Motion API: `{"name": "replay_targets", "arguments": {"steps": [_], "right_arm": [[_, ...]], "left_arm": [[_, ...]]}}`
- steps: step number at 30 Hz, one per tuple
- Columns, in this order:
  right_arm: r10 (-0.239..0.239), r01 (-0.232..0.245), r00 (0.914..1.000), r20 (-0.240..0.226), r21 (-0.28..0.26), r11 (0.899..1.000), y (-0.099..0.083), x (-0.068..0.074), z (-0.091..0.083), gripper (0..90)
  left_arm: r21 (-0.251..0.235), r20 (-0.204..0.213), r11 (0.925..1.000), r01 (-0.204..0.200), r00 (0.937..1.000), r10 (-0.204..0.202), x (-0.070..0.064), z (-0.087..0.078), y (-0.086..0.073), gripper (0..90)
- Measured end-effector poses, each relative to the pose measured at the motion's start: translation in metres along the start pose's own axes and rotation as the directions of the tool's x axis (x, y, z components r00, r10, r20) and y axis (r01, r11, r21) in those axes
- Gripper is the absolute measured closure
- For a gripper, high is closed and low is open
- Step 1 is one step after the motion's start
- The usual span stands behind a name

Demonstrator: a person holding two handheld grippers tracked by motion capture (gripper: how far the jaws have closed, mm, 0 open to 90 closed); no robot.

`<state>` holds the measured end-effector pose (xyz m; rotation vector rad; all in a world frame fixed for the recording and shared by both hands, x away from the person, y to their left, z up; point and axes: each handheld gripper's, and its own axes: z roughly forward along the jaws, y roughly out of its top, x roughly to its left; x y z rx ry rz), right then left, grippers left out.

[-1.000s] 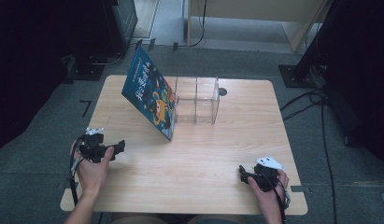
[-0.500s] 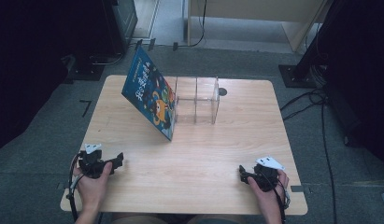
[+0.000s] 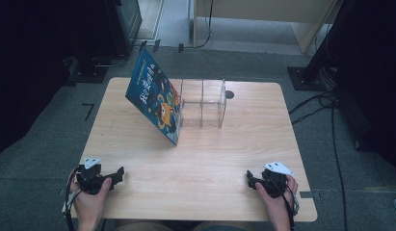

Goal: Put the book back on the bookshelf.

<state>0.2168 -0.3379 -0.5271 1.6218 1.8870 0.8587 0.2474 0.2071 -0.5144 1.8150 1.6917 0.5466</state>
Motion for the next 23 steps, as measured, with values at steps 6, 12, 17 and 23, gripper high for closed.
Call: {"name": "replay_targets", "arguments": {"steps": [6, 12, 17, 23], "right_arm": [[0.002, -0.002, 1.0, 0.003, -0.001, 1.0, -0.0002, 0.0002, -0.0001, 14.6], [0.002, -0.002, 1.0, 0.003, -0.001, 1.0, -0.0002, 0.0002, -0.0001, 14.6], [0.002, -0.002, 1.0, 0.005, 0.0, 1.0, -0.0002, 0.0001, -0.0001, 14.6], [0.003, -0.003, 1.0, 0.007, -0.001, 1.0, -0.0002, 0.0, 0.0, 14.5]], "left_arm": [[0.0, -0.002, 0.9995, -0.03, 0.9995, 0.03, -0.0018, -0.0011, -0.0043, 0.0], [-0.019, -0.031, 0.9992, -0.035, 0.9989, 0.035, -0.0053, 0.0002, -0.0073, 0.0], [-0.019, -0.05, 0.999, -0.04, 0.998, 0.039, -0.0068, 0.0016, -0.0069, 0.0], [-0.022, -0.064, 0.9983, -0.053, 0.9966, 0.052, -0.0083, 0.0027, -0.0077, 0.0]]}}
